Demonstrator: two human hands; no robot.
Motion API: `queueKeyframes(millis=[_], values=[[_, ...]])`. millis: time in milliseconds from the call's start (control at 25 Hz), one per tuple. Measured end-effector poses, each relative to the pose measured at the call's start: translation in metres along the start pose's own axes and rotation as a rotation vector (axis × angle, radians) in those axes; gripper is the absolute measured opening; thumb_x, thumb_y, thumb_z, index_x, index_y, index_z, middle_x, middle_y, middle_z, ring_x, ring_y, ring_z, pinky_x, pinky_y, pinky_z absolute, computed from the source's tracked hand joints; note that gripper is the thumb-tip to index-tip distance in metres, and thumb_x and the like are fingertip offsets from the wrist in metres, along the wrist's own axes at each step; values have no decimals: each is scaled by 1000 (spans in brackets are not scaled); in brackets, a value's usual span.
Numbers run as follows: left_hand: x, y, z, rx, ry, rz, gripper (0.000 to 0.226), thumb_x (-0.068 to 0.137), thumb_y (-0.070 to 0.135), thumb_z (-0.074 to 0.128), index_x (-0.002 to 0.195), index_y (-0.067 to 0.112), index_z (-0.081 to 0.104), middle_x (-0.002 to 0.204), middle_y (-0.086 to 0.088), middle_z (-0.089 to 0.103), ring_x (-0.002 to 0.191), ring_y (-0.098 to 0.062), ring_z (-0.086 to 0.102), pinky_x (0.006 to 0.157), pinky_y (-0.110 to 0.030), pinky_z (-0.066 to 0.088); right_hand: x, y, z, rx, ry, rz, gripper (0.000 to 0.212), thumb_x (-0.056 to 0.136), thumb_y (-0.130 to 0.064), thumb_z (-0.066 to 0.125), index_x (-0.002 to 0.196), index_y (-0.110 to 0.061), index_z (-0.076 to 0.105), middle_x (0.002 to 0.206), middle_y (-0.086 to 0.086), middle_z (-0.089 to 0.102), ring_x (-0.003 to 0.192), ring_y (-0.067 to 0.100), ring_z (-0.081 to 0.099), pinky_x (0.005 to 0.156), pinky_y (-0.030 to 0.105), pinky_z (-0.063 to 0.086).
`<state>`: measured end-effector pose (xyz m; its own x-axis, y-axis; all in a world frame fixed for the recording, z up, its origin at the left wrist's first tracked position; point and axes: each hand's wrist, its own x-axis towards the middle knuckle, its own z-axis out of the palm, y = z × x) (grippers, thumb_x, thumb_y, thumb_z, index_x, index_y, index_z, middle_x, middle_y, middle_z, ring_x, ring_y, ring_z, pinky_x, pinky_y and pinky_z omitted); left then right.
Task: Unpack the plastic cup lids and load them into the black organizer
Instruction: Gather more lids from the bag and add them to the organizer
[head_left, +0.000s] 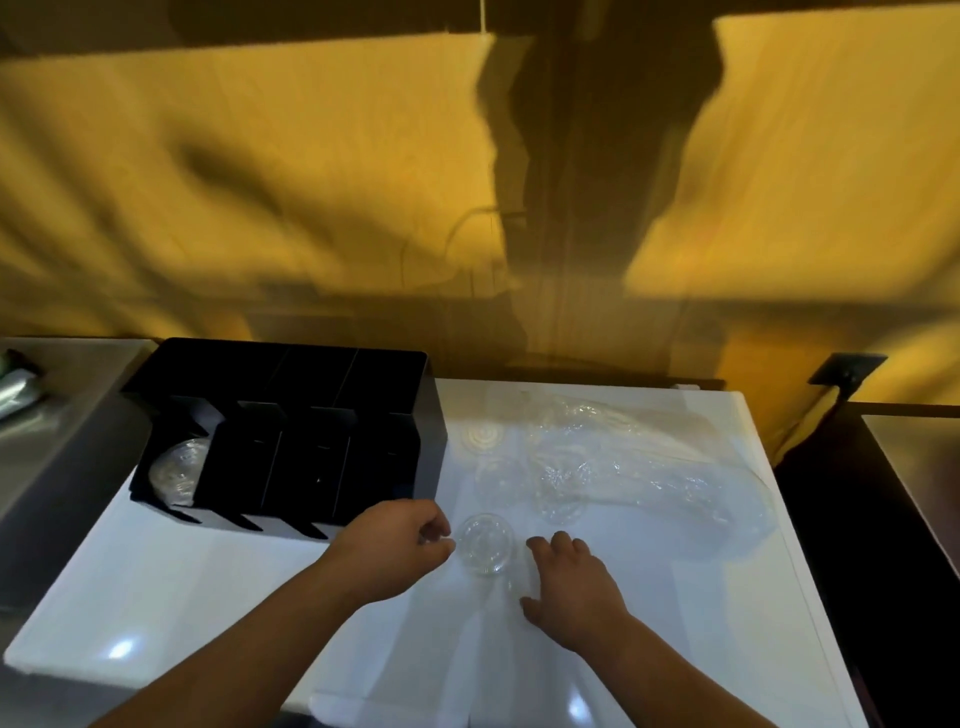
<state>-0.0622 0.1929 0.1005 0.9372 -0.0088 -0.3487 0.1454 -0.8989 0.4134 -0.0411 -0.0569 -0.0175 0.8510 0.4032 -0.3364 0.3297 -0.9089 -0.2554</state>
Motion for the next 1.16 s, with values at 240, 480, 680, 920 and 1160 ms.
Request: queueKeyframes(millis=[240,480,680,920,1160], values=[[9,-2,-1,-54,-13,66,10,91,52,67,94,43,64,85,24,64,81,2,63,62,-15,42,-9,-9,8,48,10,130,78,79,-52,74,142,-20,41,129,7,51,115,28,52,96,36,50],[3,-6,0,-83,-24,112,10,92,51,66,97,44,64,88,25,63,83,1,64,67,-16,45,-16,-4,7,148,87,242,67,81,-60,71,129,-19,49,123,3,51,112,24,54,92,35,53],[1,-8,-5,-85,-43,133,11,93,49,67,100,41,67,88,24,62,85,-2,65,71,-18,49,-13,-12,7,36,70,260,96,71,-71,76,144,-20,39,131,6,50,117,26,51,97,35,50],[4,-15,-8,-70,-32,160,18,91,49,71,106,39,69,94,22,65,86,-2,66,82,-25,58,-8,-23,-9,245,-29,341,41,86,-44,75,112,-17,58,113,3,64,104,22,62,89,34,54],[2,-10,-2,-6,-58,263,100,63,83,69,150,57,28,157,27,38,133,-4,50,104,-27,49,-2,-74,-78,1284,-77,381,14,98,-16,59,108,-9,64,85,13,81,64,27,73,58,33,59]])
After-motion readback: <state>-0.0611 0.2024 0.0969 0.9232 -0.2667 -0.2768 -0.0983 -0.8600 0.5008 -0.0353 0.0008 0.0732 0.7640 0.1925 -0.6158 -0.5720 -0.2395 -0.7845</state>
